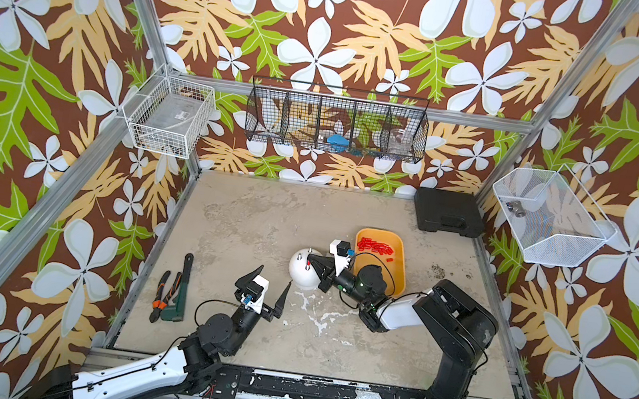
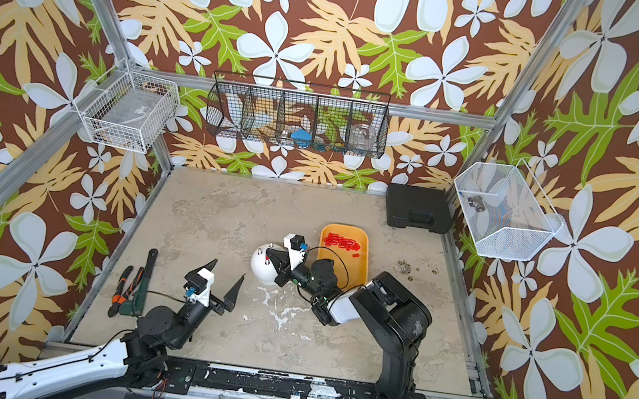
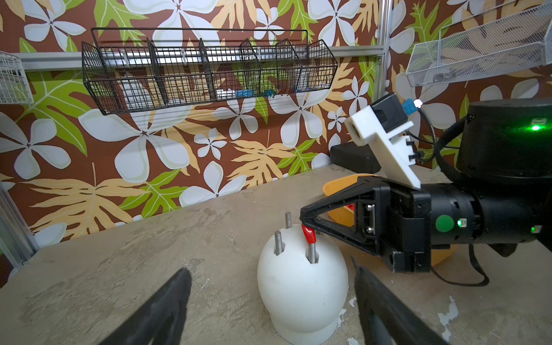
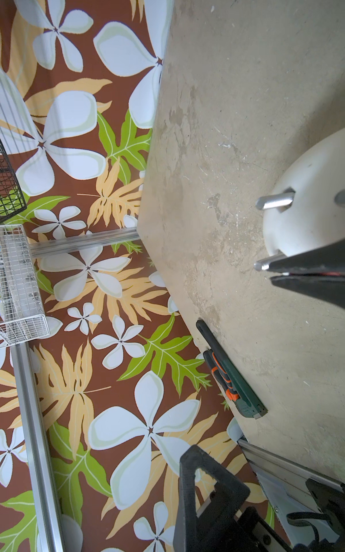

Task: Cover the protruding screws with screw protection sleeves
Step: Attach the screw protection sleeve to the screw.

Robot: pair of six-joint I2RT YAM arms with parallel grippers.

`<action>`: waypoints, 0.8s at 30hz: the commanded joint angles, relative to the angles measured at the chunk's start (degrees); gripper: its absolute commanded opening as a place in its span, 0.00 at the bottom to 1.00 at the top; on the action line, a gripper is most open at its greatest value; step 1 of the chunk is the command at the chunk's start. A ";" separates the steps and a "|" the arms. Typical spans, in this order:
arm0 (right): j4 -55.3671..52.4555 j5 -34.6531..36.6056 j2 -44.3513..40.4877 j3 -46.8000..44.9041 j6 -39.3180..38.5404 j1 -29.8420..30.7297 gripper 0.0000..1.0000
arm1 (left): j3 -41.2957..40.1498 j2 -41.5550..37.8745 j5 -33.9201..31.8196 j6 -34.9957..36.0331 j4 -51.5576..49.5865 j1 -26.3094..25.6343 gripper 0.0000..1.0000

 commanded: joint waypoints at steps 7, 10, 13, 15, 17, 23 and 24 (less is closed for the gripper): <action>4.02 -0.46 -0.83 -2.79 -3.19 0.60 0.00 | -0.98 0.13 -0.06 0.40 1.46 0.07 0.86; 4.06 -0.84 -0.97 -3.26 -4.38 0.68 0.00 | -0.98 0.15 -0.03 0.40 1.58 0.07 0.86; 5.73 -1.36 -0.82 -4.59 -5.20 0.78 0.00 | -0.98 0.22 -0.14 0.48 1.52 0.11 0.86; 6.17 -0.99 -1.02 -5.26 -6.11 1.12 0.00 | -0.98 0.22 -0.16 0.48 1.57 0.08 0.86; 6.00 -1.16 -0.98 -5.56 -7.03 1.27 0.00 | -0.98 0.30 -0.12 0.56 1.67 0.07 0.86; 5.32 -0.69 -0.97 -6.09 -9.37 2.02 0.00 | -0.98 0.48 -0.16 0.62 1.65 0.09 0.86; 5.32 -0.59 -1.03 -6.26 -9.85 2.12 0.00 | -0.98 0.46 -0.15 0.57 1.68 0.05 0.86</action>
